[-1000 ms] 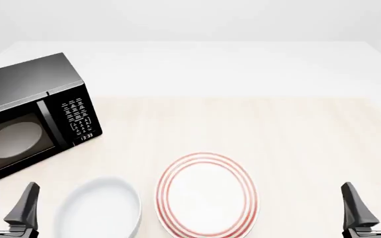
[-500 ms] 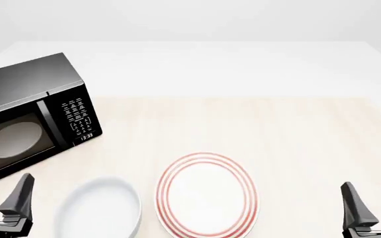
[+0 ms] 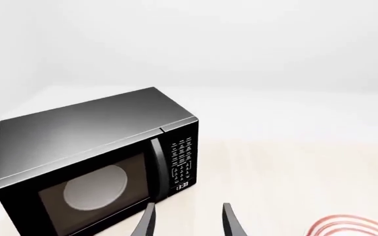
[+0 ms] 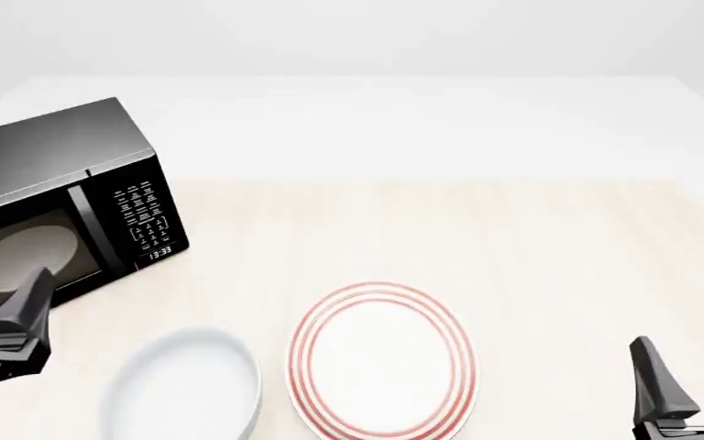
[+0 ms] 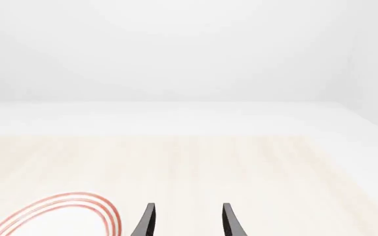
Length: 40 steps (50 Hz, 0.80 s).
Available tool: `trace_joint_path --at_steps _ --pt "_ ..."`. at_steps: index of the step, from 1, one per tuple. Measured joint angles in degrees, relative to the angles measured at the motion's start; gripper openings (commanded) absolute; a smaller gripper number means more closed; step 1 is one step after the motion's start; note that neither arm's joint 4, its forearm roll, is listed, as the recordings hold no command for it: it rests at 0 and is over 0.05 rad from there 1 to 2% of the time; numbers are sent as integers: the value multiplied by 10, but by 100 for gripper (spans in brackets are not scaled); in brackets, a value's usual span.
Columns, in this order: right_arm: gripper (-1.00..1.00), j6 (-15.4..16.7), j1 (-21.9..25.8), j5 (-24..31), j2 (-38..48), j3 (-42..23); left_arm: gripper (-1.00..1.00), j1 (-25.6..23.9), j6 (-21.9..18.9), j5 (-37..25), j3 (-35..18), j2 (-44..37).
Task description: Open the microwave.
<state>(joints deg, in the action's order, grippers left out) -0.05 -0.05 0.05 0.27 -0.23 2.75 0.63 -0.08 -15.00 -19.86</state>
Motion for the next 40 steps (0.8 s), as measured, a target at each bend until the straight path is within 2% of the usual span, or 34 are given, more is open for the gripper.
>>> trace_joint_path --at_steps 17,40 --pt "100 0 0 0 0 0 100 2 6 49 -15 -107" --pt "100 0 0 0 0 0 100 26 1 86 -14 -165"
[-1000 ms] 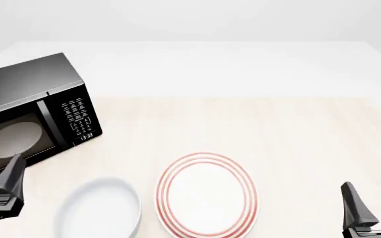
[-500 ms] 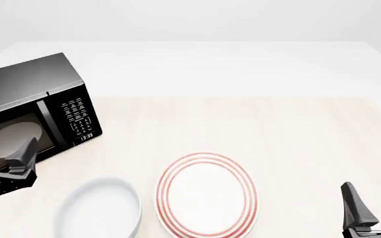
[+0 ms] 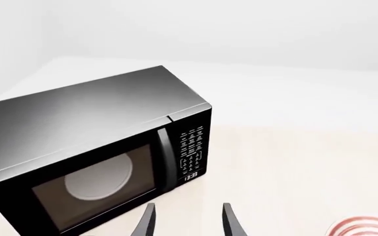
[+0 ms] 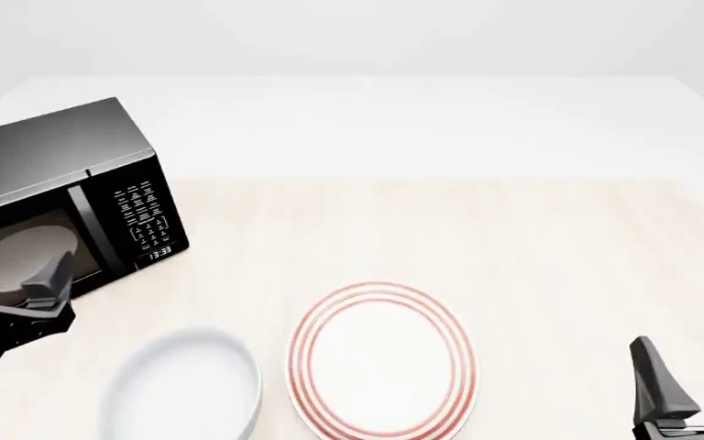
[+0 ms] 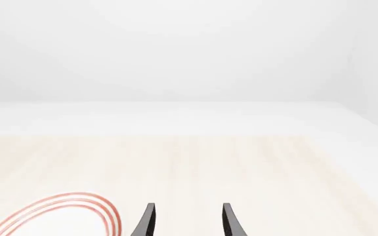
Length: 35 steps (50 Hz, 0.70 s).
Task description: Open the microwave.
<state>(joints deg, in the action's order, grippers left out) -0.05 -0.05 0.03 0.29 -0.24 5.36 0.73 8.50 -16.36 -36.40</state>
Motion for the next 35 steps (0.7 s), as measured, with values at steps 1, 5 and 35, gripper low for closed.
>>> trace_joint_path --at_steps 1,5,35 --pt "100 0 0 0 0 0 100 1 0 2 1 -2" --pt "100 0 0 0 0 0 100 6 -1 12 3 -10" --pt "100 0 0 0 0 0 100 7 6 111 6 -119"
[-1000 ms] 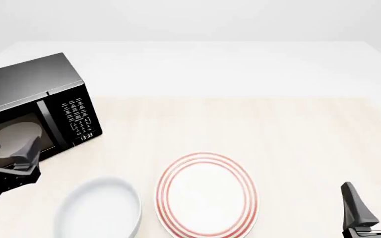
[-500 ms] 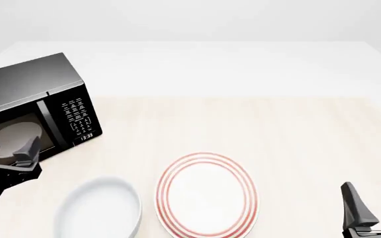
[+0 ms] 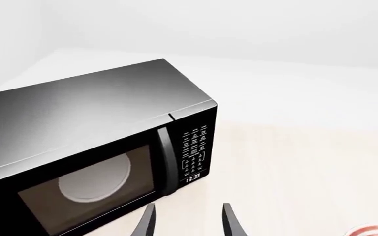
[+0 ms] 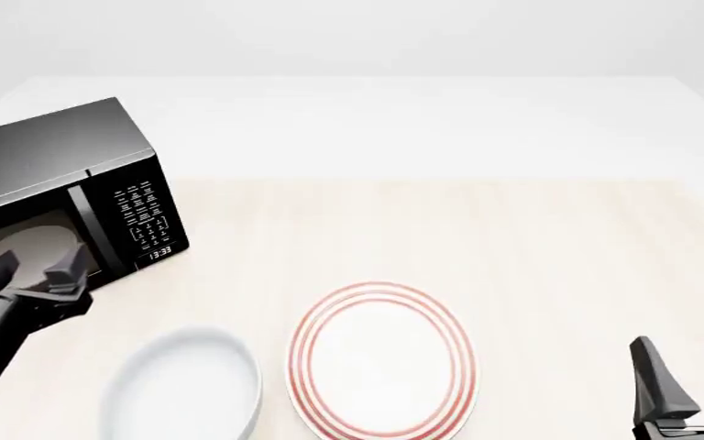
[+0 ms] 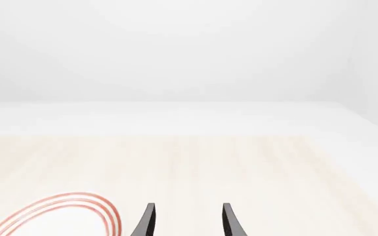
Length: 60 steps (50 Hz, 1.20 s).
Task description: Open the microwave.
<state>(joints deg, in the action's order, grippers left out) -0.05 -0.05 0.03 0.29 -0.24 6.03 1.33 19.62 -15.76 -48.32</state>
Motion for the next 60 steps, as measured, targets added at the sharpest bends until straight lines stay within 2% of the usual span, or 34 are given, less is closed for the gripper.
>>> trace_joint_path --at_steps 22,60 --pt "100 0 0 0 0 0 100 2 -2 52 -12 -67" --pt "100 0 0 0 0 0 100 19 0 102 -24 -123"
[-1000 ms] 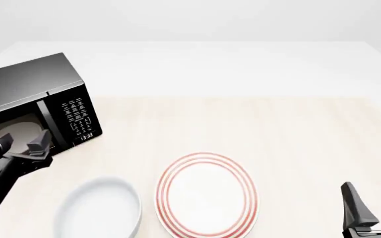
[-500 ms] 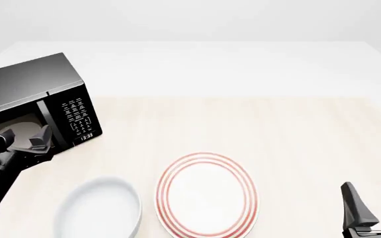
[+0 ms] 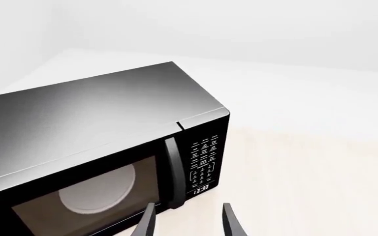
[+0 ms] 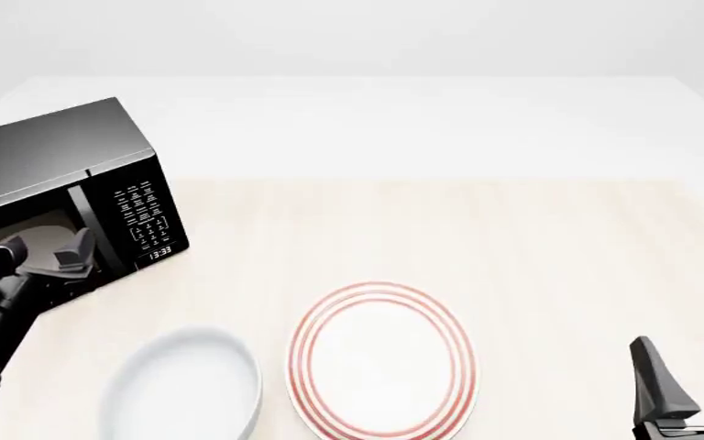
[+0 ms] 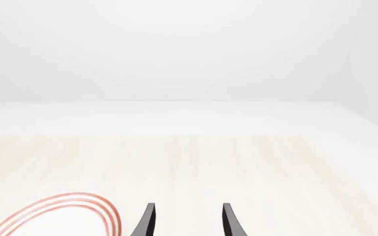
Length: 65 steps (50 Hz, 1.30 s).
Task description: Open the microwave.
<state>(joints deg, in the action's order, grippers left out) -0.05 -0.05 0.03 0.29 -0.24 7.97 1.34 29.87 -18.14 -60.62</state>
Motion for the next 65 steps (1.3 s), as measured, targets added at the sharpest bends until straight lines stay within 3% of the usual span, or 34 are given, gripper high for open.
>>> trace_joint_path --at_steps 65 --pt "100 0 0 0 0 0 100 9 16 68 -46 -132"
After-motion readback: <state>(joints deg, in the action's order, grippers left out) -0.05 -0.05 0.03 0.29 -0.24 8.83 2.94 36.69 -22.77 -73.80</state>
